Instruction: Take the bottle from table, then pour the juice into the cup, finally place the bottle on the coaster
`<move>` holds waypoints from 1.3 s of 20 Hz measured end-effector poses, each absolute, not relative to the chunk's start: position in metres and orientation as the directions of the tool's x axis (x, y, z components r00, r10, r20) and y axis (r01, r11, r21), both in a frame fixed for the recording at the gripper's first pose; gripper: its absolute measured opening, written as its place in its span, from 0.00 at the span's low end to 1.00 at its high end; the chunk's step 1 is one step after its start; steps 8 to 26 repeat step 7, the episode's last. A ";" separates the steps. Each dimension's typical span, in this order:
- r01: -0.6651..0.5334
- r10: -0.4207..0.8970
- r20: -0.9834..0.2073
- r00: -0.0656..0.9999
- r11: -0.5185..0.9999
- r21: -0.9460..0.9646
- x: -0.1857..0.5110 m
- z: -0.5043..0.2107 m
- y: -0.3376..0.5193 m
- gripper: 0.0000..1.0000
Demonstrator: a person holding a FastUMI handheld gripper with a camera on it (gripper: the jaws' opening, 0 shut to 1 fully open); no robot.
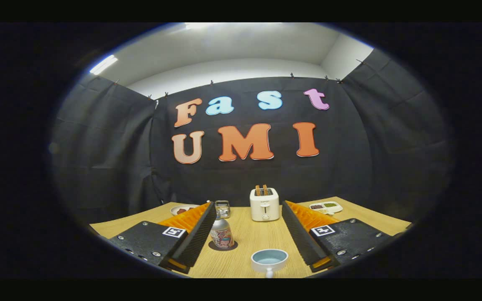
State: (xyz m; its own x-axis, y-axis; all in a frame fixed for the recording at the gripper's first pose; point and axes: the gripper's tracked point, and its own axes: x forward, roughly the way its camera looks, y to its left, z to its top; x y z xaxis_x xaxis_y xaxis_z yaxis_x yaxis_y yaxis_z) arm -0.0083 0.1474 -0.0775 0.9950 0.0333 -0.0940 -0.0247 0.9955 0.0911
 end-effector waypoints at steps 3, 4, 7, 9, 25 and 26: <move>-0.008 0.015 -0.095 0.995 0.997 0.077 -0.005 -0.080 0.140 0.93; -0.008 0.015 -0.086 0.996 0.997 0.081 -0.005 -0.079 0.139 0.93; -0.020 0.028 -0.069 0.997 0.993 0.118 -0.002 -0.080 0.142 0.93; -0.020 0.028 -0.069 0.997 0.993 0.118 -0.002 -0.080 0.142 0.93; -0.020 0.028 -0.069 0.997 0.993 0.118 -0.002 -0.080 0.142 0.93; -0.020 0.028 -0.069 0.997 0.993 0.118 -0.002 -0.080 0.142 0.93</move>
